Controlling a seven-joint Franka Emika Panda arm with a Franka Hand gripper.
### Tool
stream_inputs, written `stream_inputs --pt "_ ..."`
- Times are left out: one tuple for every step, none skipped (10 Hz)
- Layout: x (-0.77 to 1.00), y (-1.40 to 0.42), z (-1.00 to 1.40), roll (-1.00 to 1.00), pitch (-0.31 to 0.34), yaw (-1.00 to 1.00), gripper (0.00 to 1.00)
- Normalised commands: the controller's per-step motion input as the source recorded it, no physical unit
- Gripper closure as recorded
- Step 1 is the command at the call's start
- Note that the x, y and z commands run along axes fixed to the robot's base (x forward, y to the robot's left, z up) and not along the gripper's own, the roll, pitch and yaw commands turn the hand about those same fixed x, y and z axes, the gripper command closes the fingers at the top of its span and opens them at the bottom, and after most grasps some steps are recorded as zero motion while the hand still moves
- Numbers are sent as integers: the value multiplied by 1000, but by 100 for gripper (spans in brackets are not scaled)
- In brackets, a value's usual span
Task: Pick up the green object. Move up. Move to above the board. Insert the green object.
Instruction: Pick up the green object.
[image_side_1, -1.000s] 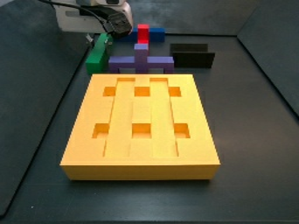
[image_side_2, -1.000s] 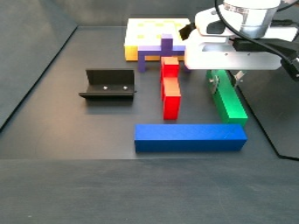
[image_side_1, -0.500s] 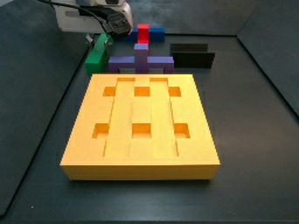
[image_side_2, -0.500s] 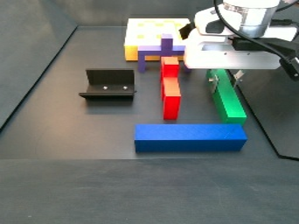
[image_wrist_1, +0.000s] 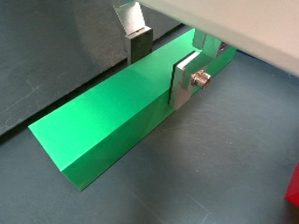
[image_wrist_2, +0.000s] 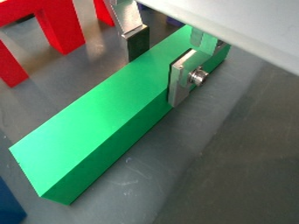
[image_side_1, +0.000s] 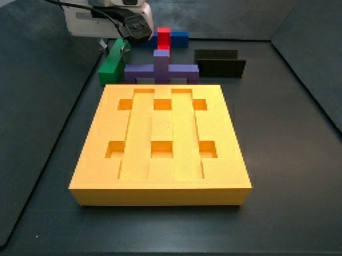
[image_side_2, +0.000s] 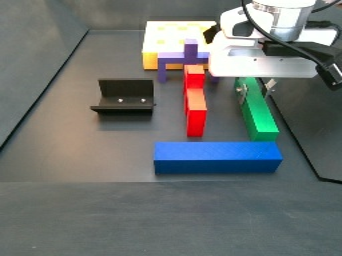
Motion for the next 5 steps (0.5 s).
stream_inputs --pt "0 0 0 0 0 0 100" --pt "0 0 0 0 0 0 100" --pt "0 0 0 0 0 0 100" --pt "0 0 0 0 0 0 100" --pt "0 0 0 0 0 0 100"
